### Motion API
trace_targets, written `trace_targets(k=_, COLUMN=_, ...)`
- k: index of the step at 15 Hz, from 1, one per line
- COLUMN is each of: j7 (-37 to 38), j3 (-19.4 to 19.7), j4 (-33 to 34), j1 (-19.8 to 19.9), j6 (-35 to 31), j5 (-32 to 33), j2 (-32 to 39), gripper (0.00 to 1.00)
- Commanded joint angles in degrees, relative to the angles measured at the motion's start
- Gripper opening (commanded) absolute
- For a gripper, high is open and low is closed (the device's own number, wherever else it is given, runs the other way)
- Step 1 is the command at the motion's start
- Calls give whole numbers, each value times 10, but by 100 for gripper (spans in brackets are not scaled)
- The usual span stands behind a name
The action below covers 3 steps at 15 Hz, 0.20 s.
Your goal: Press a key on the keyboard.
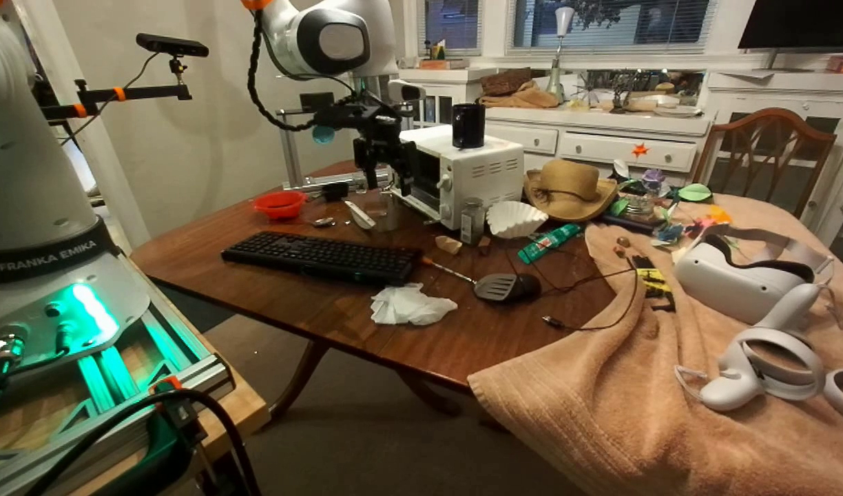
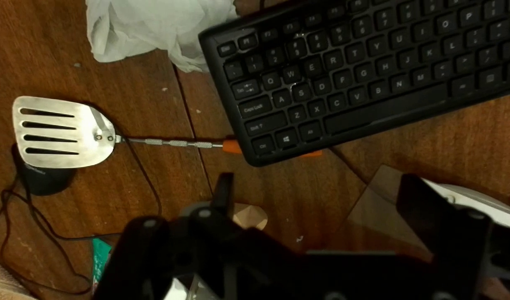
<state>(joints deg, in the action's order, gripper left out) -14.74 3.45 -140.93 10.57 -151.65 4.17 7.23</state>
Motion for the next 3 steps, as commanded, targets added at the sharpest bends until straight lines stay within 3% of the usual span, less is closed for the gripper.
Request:
trace_targets(k=1, j7=9, j3=10, j4=-15, j1=-14, j6=45, j5=-3, j2=-41, gripper=100)
trace_targets(k=3, j7=1, j3=12, j4=-2, j1=-15, j6=30, j5=-1, j2=-22, gripper=100)
